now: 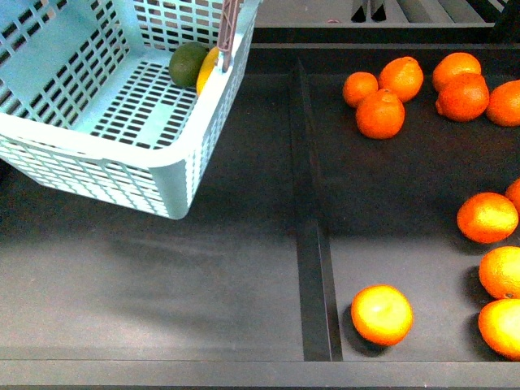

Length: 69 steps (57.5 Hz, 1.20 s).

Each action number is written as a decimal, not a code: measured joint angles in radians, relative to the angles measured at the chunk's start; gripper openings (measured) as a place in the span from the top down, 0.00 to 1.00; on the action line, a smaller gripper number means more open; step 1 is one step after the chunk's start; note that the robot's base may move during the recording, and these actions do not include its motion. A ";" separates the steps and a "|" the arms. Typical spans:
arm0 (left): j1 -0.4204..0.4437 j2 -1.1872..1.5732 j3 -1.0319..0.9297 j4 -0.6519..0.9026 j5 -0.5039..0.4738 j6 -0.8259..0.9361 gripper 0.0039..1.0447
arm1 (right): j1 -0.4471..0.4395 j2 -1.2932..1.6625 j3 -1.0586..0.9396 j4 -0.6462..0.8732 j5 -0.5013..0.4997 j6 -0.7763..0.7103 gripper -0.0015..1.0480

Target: Pick mango and avocado into basket

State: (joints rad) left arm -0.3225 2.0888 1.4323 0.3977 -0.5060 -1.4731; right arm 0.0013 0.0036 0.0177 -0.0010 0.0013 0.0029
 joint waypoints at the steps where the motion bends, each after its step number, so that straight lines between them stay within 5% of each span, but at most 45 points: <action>1: 0.004 0.012 0.003 -0.004 -0.003 -0.022 0.87 | 0.000 0.000 0.000 0.000 0.000 0.000 0.08; 41: 0.028 0.320 0.244 -0.085 0.011 -0.144 0.86 | 0.000 0.000 0.000 0.000 -0.001 0.000 0.08; 54: 0.023 0.291 0.246 -0.230 0.023 -0.132 0.51 | 0.000 0.000 0.000 0.000 -0.001 0.000 0.08; 66: 0.012 0.035 0.216 -0.660 -0.119 -0.041 0.06 | 0.000 0.000 0.000 0.000 -0.001 0.000 0.08; 69: 0.003 -0.023 0.181 -0.707 -0.137 0.002 0.08 | 0.000 0.000 0.000 0.000 -0.001 0.000 0.08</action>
State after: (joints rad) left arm -0.3195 2.0655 1.6135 -0.3092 -0.6430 -1.4712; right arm 0.0013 0.0036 0.0177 -0.0013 0.0006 0.0029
